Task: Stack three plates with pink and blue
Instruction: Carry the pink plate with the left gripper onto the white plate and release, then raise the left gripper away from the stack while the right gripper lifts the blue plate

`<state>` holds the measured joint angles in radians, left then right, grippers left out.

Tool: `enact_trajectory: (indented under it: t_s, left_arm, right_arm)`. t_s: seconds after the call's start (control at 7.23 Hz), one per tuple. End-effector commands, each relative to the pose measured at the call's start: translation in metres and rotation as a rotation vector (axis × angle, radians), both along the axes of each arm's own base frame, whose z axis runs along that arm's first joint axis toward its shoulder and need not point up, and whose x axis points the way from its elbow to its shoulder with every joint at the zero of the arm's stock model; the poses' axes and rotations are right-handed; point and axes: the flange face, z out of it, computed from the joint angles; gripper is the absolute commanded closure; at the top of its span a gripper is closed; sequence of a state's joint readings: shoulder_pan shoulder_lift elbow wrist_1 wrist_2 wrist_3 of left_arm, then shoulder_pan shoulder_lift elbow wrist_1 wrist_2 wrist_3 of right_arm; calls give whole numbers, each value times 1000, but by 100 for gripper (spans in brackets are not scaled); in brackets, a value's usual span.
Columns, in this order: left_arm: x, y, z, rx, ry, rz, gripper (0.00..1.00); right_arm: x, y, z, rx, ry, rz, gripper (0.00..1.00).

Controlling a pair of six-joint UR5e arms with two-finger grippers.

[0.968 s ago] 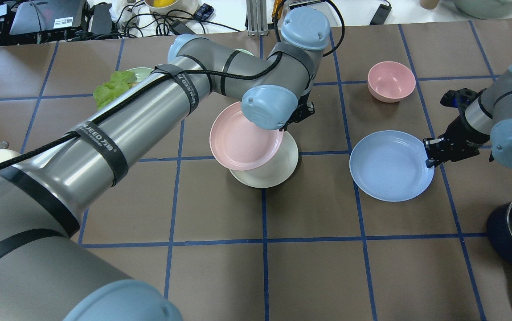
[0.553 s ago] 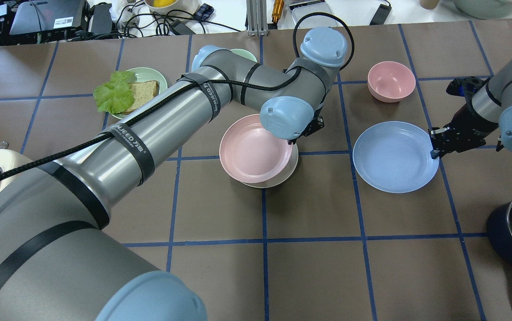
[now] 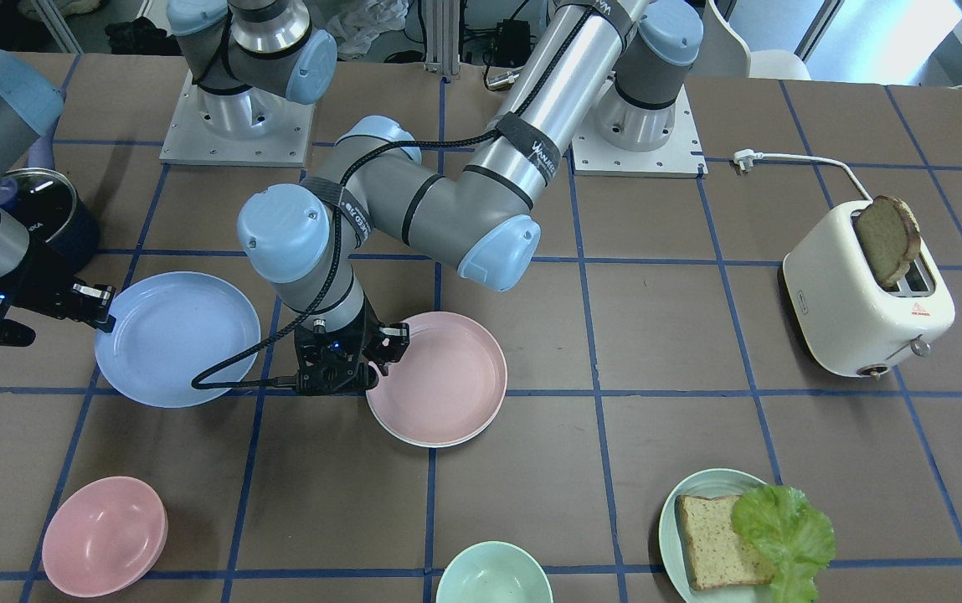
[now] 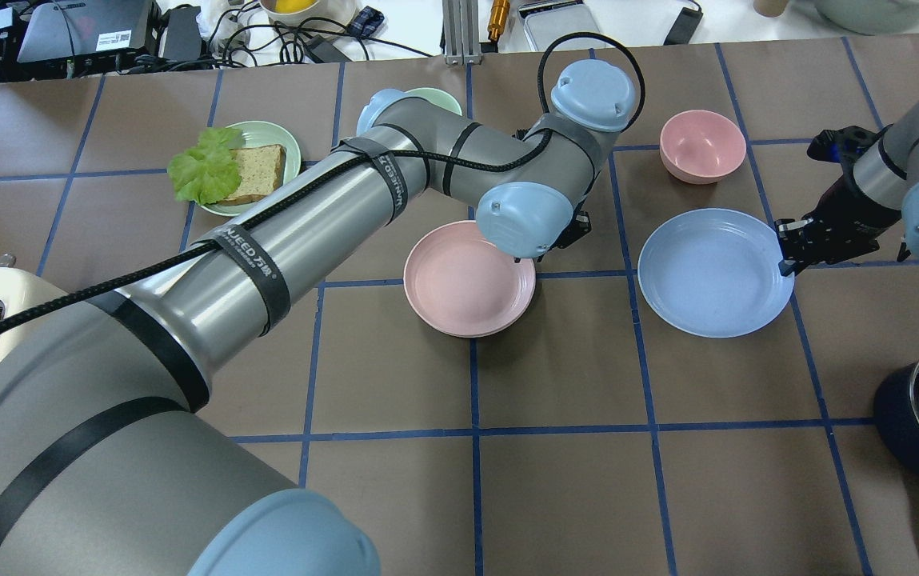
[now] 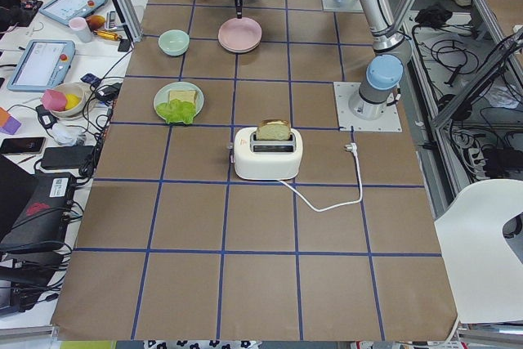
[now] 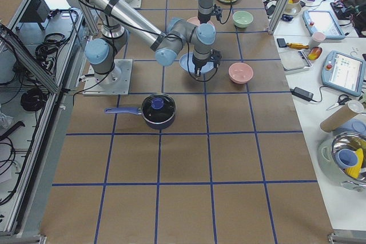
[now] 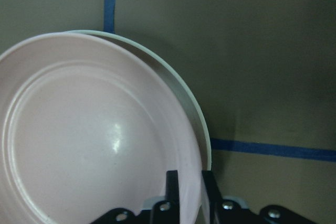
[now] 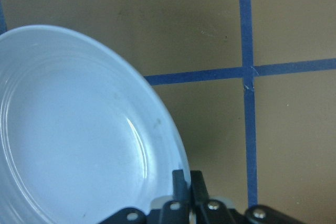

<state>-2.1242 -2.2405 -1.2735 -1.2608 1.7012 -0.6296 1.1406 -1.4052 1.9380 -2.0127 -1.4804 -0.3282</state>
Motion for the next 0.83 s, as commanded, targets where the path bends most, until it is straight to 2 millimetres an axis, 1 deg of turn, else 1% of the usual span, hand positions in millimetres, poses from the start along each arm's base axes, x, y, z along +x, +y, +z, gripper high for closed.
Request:
enact_trajectory:
  t_s: [0.0, 0.14, 0.28, 0.41, 0.55, 0.69]
  left_arm:
    - [18, -12, 38, -51, 32, 5, 0]
    - [50, -26, 70, -52, 61, -4, 0]
    - [91, -38, 102, -11, 129, 21, 0]
    - [137, -47, 123, 25, 147, 68, 0]
    - [173, -49, 142, 42, 149, 53, 0]
    - [196, -39, 164, 95, 177, 61, 0]
  right_arm:
    - [5, -3, 5, -5, 8, -31, 100]
    - [19, -6, 10, -5, 12, -79, 100]
    - [50, -10, 11, -1, 4, -100, 100]
    - [87, -12, 16, 0, 7, -148, 100]
    - [135, -10, 22, -1, -19, -182, 100]
    - [190, -6, 28, -2, -34, -230, 100]
